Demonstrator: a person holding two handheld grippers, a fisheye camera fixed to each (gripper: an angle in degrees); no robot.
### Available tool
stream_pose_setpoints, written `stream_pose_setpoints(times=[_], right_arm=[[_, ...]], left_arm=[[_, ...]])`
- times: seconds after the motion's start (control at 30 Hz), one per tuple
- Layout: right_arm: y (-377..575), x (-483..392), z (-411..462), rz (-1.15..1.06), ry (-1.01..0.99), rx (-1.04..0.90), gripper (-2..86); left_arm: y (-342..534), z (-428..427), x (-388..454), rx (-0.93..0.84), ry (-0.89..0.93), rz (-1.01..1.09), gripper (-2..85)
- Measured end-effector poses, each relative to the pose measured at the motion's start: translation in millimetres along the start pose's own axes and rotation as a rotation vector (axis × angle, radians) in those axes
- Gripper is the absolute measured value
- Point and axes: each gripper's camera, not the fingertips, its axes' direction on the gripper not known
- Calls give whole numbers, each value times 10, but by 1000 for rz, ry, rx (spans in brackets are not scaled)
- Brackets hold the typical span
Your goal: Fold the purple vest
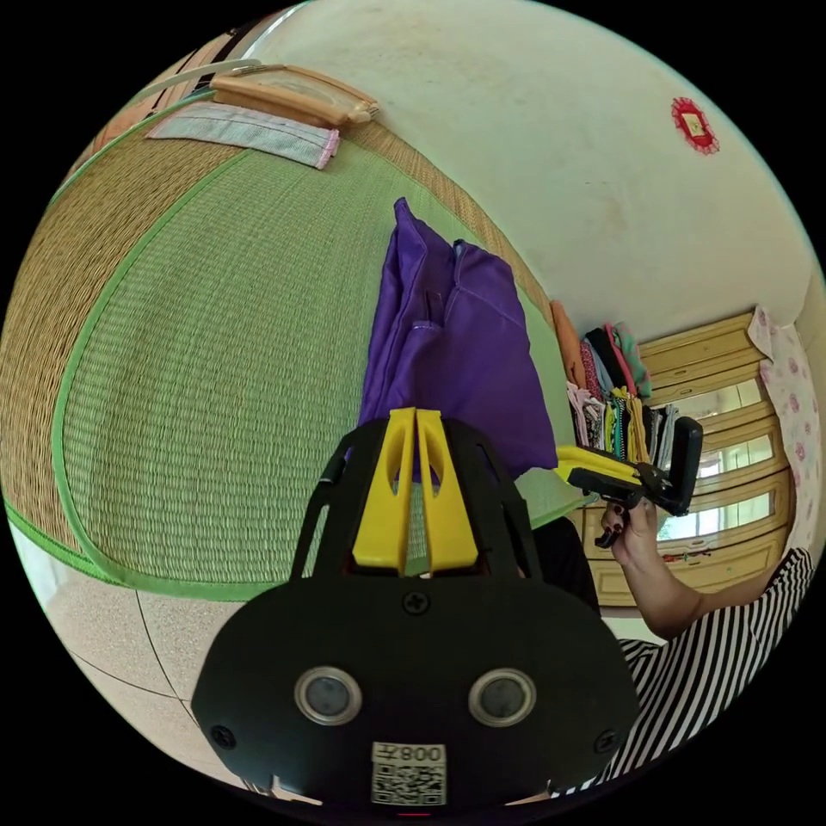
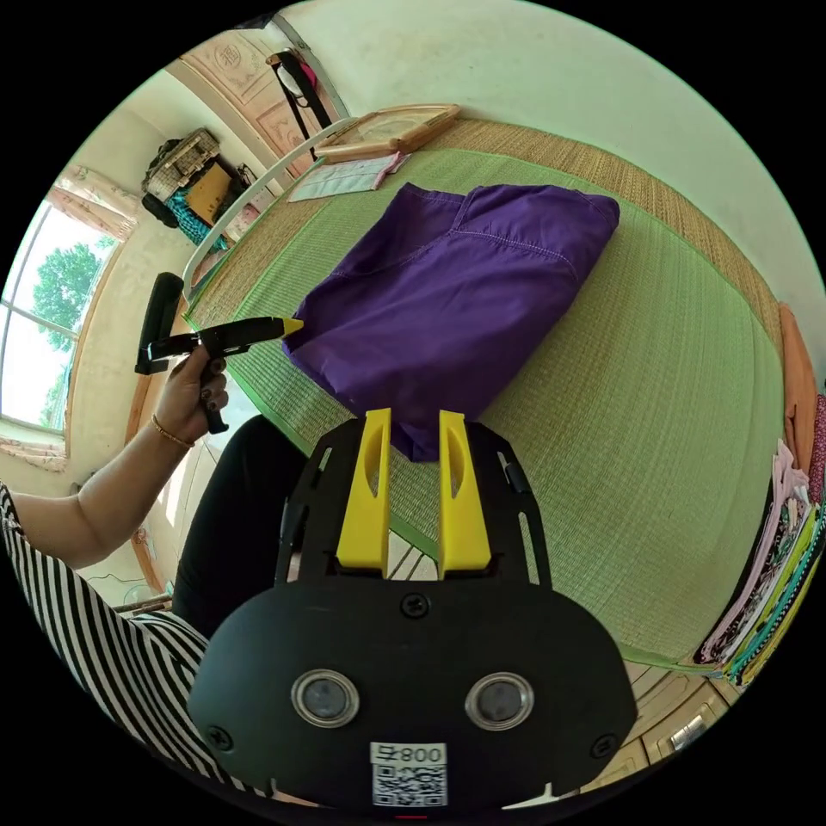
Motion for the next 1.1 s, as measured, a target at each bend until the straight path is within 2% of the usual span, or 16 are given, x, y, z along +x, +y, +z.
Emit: stream_pose_setpoints(times=[0.23,0.37,0.43,0.57,0.73,0.9,1.1], right_arm=[[55,-170,-166,-17,71,38,94],[111,-16,-369,0,35,69,91],[87,155,-468,28,5,85,88],[-52,386,-548,61,-64,97,87],[-475,468,-698,-12,-99,110,80],[-1011,400,-661,-113,-127,71,74],[-1835,115,-302,-255,-138,-91,68]], left_arm=[[-90,-70,385,13,-56,24,2],[71,-98,858,39,52,114,6],[131,67,1039,-10,117,144,10],[37,622,1311,-153,119,140,39],[-199,808,1647,-132,136,206,78],[-343,839,1826,-139,148,219,79],[-395,750,2051,-157,153,251,45]])
